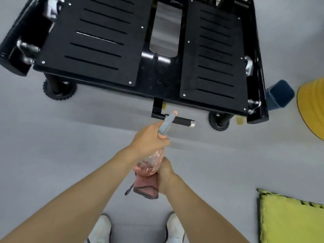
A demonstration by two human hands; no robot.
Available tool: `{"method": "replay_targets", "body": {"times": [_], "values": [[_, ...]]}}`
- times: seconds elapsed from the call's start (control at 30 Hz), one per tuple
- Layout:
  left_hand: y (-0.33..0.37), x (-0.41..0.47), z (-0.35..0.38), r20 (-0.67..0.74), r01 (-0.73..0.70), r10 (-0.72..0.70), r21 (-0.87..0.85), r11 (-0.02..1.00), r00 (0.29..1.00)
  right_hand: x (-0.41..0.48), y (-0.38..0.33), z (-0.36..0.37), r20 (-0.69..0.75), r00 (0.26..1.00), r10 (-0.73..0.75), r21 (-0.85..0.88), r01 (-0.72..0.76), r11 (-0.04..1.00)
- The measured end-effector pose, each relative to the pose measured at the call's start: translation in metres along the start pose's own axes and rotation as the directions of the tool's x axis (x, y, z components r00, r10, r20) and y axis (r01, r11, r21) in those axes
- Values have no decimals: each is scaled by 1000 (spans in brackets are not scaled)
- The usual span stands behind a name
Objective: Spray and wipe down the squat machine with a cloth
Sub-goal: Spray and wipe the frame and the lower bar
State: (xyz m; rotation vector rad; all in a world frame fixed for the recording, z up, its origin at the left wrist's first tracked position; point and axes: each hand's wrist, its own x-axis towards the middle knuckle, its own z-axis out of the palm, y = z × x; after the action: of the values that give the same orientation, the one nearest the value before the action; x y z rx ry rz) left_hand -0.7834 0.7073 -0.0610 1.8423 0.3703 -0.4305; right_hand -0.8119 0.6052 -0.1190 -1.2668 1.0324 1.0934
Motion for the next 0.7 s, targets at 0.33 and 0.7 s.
{"method": "replay_targets", "body": {"times": [0.33, 0.7], "values": [[-67, 66, 54, 2, -28, 28, 1, 1000, 1000, 87, -18, -52, 378, 925, -25, -284, 142, 948], [-116, 127, 103, 13, -194, 194, 26, 981, 981, 186, -42, -87, 495, 857, -142, -342, 343, 875]]}}
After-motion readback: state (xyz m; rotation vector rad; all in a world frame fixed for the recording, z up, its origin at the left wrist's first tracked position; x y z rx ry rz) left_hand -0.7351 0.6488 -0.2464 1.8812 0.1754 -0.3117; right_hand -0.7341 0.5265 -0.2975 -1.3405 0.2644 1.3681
